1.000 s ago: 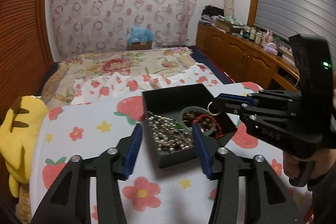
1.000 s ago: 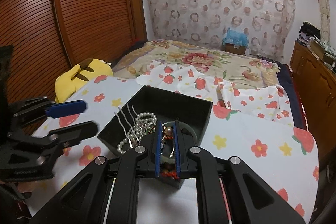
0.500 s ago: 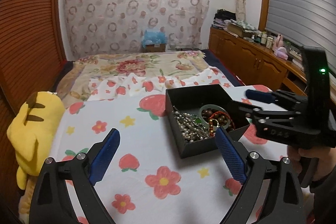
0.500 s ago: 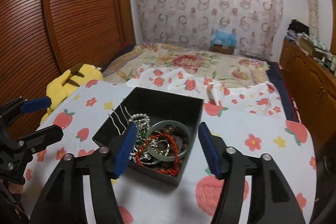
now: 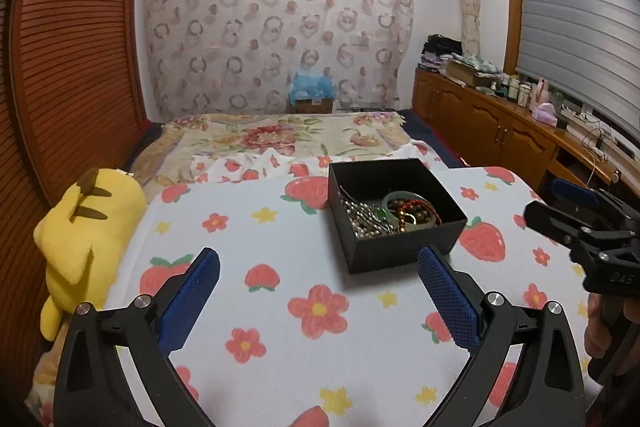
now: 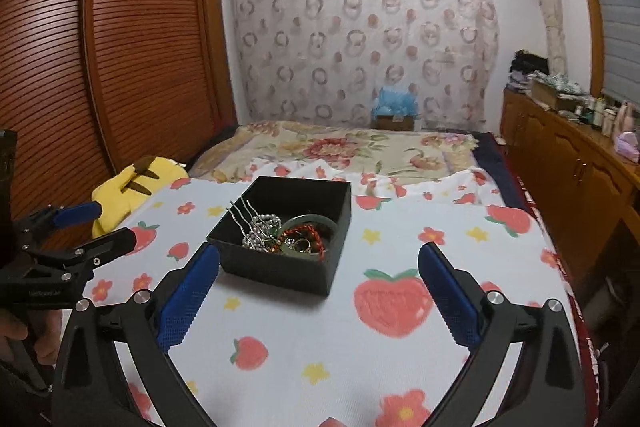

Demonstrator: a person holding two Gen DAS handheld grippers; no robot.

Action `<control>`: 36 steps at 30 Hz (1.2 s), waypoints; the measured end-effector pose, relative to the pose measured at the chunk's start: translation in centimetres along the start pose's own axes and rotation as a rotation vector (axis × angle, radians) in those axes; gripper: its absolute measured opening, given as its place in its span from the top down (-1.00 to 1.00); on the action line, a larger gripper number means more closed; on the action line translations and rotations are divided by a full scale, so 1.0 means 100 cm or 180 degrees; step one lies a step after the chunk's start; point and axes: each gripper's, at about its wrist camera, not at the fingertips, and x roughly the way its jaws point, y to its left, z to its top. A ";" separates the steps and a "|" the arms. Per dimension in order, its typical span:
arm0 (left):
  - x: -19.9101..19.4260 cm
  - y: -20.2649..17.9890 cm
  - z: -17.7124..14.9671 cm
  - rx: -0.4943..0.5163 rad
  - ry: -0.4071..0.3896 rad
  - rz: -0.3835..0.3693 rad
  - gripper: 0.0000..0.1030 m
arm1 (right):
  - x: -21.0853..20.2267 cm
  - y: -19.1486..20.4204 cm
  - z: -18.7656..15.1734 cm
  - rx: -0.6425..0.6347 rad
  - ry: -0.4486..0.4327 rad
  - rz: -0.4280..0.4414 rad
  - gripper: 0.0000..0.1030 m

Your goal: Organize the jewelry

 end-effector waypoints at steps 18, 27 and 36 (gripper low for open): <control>-0.017 -0.008 -0.011 0.0041 -0.0065 0.0033 -0.85 | -0.032 0.010 -0.016 -0.0016 -0.0160 -0.0192 -0.95; -0.017 -0.008 -0.012 0.0041 -0.0062 0.0037 -0.85 | -0.033 0.007 -0.016 0.0005 -0.0163 -0.0209 -0.95; -0.017 -0.008 -0.011 0.0041 -0.0064 0.0034 -0.85 | -0.033 0.007 -0.016 0.0012 -0.0168 -0.0207 -0.95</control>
